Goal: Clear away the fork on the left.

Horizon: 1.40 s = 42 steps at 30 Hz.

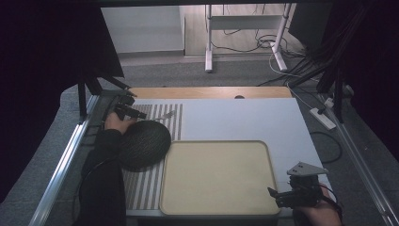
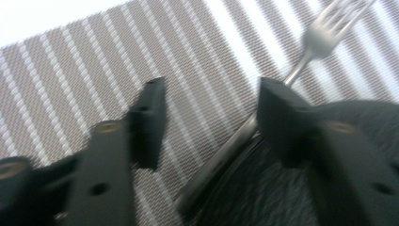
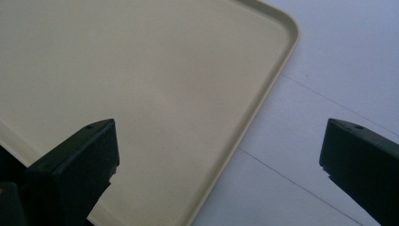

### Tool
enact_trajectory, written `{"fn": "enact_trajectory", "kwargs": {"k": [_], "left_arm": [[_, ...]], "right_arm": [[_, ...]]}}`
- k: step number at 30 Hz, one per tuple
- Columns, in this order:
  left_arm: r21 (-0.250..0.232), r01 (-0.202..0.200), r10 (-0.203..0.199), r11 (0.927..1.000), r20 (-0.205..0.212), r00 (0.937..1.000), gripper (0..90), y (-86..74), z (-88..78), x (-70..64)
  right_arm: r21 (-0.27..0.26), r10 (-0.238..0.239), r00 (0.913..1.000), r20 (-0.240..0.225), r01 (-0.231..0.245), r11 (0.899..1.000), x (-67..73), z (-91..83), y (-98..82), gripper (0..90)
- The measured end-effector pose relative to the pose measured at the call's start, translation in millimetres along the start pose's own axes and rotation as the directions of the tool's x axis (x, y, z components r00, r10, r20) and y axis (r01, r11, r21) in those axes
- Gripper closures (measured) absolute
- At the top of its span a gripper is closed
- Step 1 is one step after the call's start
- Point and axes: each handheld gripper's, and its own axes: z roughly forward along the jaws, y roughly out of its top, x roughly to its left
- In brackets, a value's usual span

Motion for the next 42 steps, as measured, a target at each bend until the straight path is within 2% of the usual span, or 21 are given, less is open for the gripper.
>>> {"fn": "enact_trajectory", "kwargs": {"k": [2, 5, 7, 9, 13, 19, 25, 27, 30, 32, 37, 40, 42], "left_arm": [[-0.003, -0.007, 0.007, 1.0000, 0.007, 1.0000, 26.4, 4.0, 2.5, -4.7], [0.002, -0.029, 0.029, 0.9996, 0.028, 0.9992, 13.9, 10.1, 6.6, -11.7], [0.011, -0.054, 0.053, 0.9985, 0.031, 0.9981, 3.8, 14.1, 9.6, -18.0], [0.018, -0.082, 0.081, 0.9964, 0.053, 0.9953, 0.0, 17.6, 12.6, -23.8], [0.034, -0.109, 0.107, 0.9935, 0.046, 0.9932, 0.0, 24.6, 20.1, -34.2], [0.115, -0.147, 0.146, 0.9824, 0.017, 0.9891, 0.0, 29.3, 37.0, -41.7], [0.134, -0.127, 0.130, 0.9828, -0.013, 0.9914, 0.0, 30.0, 46.2, -39.3], [0.139, -0.139, 0.147, 0.9804, -0.043, 0.9883, 2.3, 31.0, 46.3, -40.4], [0.150, -0.157, 0.164, 0.9762, -0.042, 0.9855, 6.9, 32.7, 45.1, -40.4], [0.150, -0.153, 0.161, 0.9768, -0.041, 0.9861, 12.4, 33.1, 42.0, -37.0], [0.100, -0.141, 0.146, 0.9849, -0.042, 0.9884, 39.5, 27.6, 33.3, -24.9], [0.085, -0.150, 0.153, 0.9851, -0.037, 0.9875, 55.4, 24.9, 30.0, -19.9], [0.086, -0.158, 0.162, 0.9836, -0.038, 0.9861, 70.6, 23.1, 27.8, -17.0]], "right_arm": [[0.001, -0.001, 1.0000, -0.001, 0.001, 1.000, 0.1, 0.0, 0.0, 0.0], [0.003, -0.005, 1.0000, -0.001, 0.005, 1.000, 0.1, 0.1, 0.1, 0.0], [0.003, -0.005, 1.0000, -0.002, 0.005, 1.000, 0.1, 0.1, 0.1, 0.0], [0.004, -0.006, 1.0000, -0.002, 0.006, 1.000, 0.0, 0.1, 0.0, 0.0], [0.005, -0.009, 1.0000, -0.002, 0.009, 1.000, 0.2, 0.1, 0.0, 0.0], [0.009, -0.014, 0.9999, -0.001, 0.014, 1.000, 0.5, 0.3, 0.2, 0.0], [0.010, -0.016, 0.9999, -0.003, 0.016, 1.000, 0.5, 0.5, 0.2, 0.0], [0.010, -0.017, 0.9998, -0.004, 0.018, 1.000, 0.8, 0.8, 0.2, 0.0], [0.012, -0.019, 0.9998, -0.004, 0.019, 1.000, 1.0, 0.8, 0.2, 0.0], [0.012, -0.020, 0.9998, -0.004, 0.020, 1.000, 1.1, 0.8, 0.2, 0.0], [0.013, -0.021, 0.9998, -0.007, 0.021, 1.000, 1.4, 1.3, 0.2, 0.0], [0.015, -0.020, 0.9998, -0.007, 0.021, 1.000, 1.4, 1.5, 0.3, 0.0], [0.015, -0.020, 0.9998, -0.007, 0.021, 1.000, 1.5, 1.4, 0.3, 0.0]]}}
